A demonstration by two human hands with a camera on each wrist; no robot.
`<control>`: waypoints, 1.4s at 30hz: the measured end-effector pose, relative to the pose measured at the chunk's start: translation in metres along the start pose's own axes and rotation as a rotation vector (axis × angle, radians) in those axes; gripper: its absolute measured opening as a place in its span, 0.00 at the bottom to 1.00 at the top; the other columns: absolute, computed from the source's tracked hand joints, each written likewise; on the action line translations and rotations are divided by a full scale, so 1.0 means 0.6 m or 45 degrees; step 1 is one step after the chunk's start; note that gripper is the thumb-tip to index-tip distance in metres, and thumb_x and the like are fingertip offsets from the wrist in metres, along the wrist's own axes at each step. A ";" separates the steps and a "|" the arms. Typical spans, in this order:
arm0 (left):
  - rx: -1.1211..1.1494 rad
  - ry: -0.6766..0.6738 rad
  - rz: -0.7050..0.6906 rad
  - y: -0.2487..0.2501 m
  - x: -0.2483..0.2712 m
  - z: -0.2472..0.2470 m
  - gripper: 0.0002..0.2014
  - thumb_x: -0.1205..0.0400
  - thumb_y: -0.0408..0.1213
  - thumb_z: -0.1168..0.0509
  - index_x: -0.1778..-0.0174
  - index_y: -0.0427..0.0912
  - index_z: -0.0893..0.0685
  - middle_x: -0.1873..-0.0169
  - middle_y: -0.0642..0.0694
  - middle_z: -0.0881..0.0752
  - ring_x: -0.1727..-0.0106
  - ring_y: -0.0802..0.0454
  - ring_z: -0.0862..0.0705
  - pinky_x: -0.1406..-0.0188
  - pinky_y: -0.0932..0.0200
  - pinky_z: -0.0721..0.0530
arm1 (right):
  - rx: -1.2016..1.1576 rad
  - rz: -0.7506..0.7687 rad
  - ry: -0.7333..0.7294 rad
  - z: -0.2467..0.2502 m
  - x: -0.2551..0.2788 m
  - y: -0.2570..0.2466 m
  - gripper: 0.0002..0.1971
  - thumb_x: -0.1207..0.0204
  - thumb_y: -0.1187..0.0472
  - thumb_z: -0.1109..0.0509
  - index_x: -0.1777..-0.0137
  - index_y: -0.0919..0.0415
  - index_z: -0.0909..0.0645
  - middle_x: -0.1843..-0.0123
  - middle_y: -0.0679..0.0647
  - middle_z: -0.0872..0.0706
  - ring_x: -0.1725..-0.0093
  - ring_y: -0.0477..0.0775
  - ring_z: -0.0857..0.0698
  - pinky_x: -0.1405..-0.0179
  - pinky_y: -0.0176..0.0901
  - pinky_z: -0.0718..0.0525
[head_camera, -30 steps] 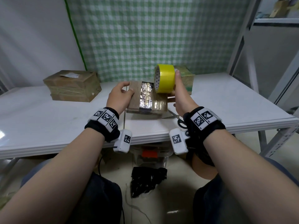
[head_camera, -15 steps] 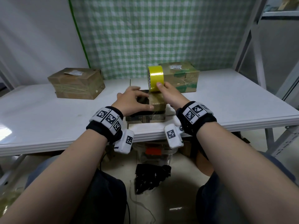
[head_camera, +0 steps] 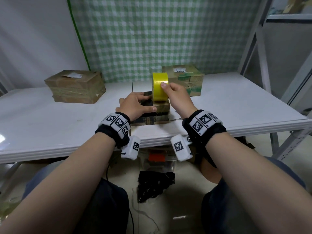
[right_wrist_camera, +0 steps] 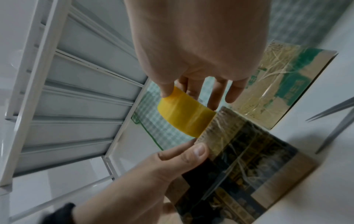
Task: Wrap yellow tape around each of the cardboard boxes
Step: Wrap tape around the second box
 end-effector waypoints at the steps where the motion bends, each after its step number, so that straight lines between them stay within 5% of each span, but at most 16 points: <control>1: -0.061 0.009 0.024 0.006 0.003 0.001 0.32 0.32 0.67 0.22 0.32 0.64 0.15 0.24 0.62 0.24 0.22 0.44 0.33 0.35 0.41 0.34 | -0.002 -0.019 -0.007 0.002 0.004 0.001 0.20 0.12 0.47 0.35 0.67 0.52 0.26 0.75 0.41 0.28 0.70 0.43 0.28 0.68 0.40 0.33; 6: -0.246 0.098 -0.014 0.024 0.012 0.007 0.27 0.28 0.65 0.24 0.34 0.60 0.14 0.36 0.56 0.14 0.23 0.47 0.32 0.45 0.44 0.39 | -0.035 -0.076 -0.055 0.000 0.005 0.012 0.18 0.15 0.41 0.34 0.65 0.47 0.18 0.66 0.41 0.19 0.63 0.38 0.23 0.58 0.39 0.26; 14: -0.185 0.115 -0.028 0.007 0.008 0.004 0.24 0.30 0.68 0.25 0.39 0.66 0.11 0.31 0.65 0.18 0.26 0.49 0.28 0.46 0.45 0.36 | 0.000 -0.058 0.096 -0.001 0.007 -0.009 0.33 0.16 0.38 0.36 0.84 0.46 0.32 0.82 0.40 0.37 0.78 0.41 0.33 0.57 0.48 0.39; 18: -0.186 0.105 -0.061 0.006 0.005 -0.001 0.17 0.28 0.66 0.26 0.44 0.69 0.10 0.36 0.62 0.16 0.30 0.46 0.28 0.48 0.45 0.34 | -0.022 -0.028 0.064 0.001 0.010 -0.016 0.36 0.18 0.37 0.34 0.86 0.50 0.38 0.83 0.41 0.42 0.83 0.42 0.36 0.59 0.49 0.42; 20: -0.167 0.101 -0.072 0.007 0.007 -0.004 0.17 0.27 0.65 0.26 0.43 0.69 0.10 0.34 0.60 0.17 0.28 0.45 0.28 0.46 0.44 0.33 | -0.015 -0.033 0.025 0.001 0.009 -0.008 0.34 0.20 0.36 0.32 0.86 0.48 0.31 0.84 0.37 0.36 0.83 0.39 0.31 0.63 0.45 0.39; 23: -0.149 0.113 -0.066 0.005 0.007 -0.006 0.18 0.26 0.65 0.27 0.41 0.70 0.11 0.31 0.59 0.18 0.25 0.46 0.29 0.43 0.44 0.31 | -0.059 -0.063 -0.054 -0.004 0.010 0.000 0.25 0.23 0.32 0.31 0.73 0.50 0.12 0.72 0.40 0.11 0.70 0.36 0.12 0.39 0.60 0.20; 26: -0.066 0.103 -0.081 -0.004 0.000 -0.012 0.21 0.28 0.65 0.25 0.39 0.69 0.12 0.29 0.59 0.19 0.23 0.46 0.31 0.33 0.39 0.24 | -0.072 -0.109 -0.015 -0.002 0.006 -0.010 0.27 0.26 0.32 0.30 0.79 0.48 0.13 0.75 0.41 0.11 0.68 0.38 0.12 0.37 0.55 0.21; 29: 0.038 0.101 -0.104 -0.016 -0.012 -0.017 0.22 0.29 0.64 0.23 0.39 0.66 0.11 0.29 0.58 0.18 0.22 0.47 0.32 0.29 0.38 0.23 | -0.053 -0.140 -0.017 0.008 0.015 -0.033 0.35 0.21 0.38 0.29 0.90 0.50 0.25 0.84 0.39 0.21 0.77 0.38 0.19 0.42 0.49 0.32; 30: 0.046 0.104 -0.102 -0.019 -0.017 -0.019 0.23 0.29 0.64 0.23 0.38 0.65 0.11 0.29 0.58 0.18 0.22 0.47 0.33 0.28 0.39 0.23 | -0.064 -0.157 -0.036 0.011 0.015 -0.035 0.32 0.20 0.39 0.29 0.86 0.49 0.21 0.82 0.40 0.18 0.74 0.42 0.16 0.42 0.48 0.29; 32: 0.040 0.105 -0.098 -0.022 -0.020 -0.023 0.25 0.30 0.65 0.24 0.36 0.65 0.11 0.28 0.59 0.19 0.21 0.48 0.34 0.27 0.41 0.25 | -0.113 -0.211 -0.081 0.018 0.017 -0.038 0.22 0.20 0.41 0.28 0.62 0.60 0.08 0.67 0.52 0.07 0.62 0.53 0.08 0.46 0.47 0.19; 35: 0.062 0.132 -0.109 -0.026 -0.027 -0.025 0.28 0.30 0.65 0.23 0.35 0.63 0.12 0.29 0.59 0.18 0.21 0.49 0.32 0.25 0.42 0.27 | -0.065 -0.302 -0.052 0.024 0.020 -0.032 0.27 0.23 0.38 0.27 0.39 0.63 0.15 0.47 0.56 0.09 0.51 0.56 0.10 0.48 0.50 0.13; 39: 0.059 0.154 -0.129 -0.028 -0.032 -0.025 0.26 0.29 0.60 0.21 0.35 0.60 0.11 0.29 0.57 0.17 0.22 0.48 0.30 0.24 0.42 0.28 | 0.017 -0.366 -0.142 0.023 0.030 -0.025 0.31 0.28 0.33 0.28 0.36 0.58 0.17 0.40 0.56 0.12 0.47 0.59 0.10 0.39 0.57 0.11; 42: 0.081 0.147 -0.135 -0.034 -0.037 -0.026 0.26 0.29 0.60 0.21 0.35 0.60 0.11 0.30 0.57 0.17 0.22 0.48 0.29 0.25 0.44 0.28 | 0.062 -0.383 -0.210 0.024 0.033 -0.024 0.29 0.27 0.34 0.28 0.38 0.57 0.17 0.44 0.57 0.12 0.51 0.58 0.10 0.49 0.51 0.11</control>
Point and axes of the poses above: each hand's wrist, its own x-axis away from the middle knuckle, its own z-axis out of the back of the hand, y = z × x, the point moved 1 cm from there along -x, towards the middle knuckle
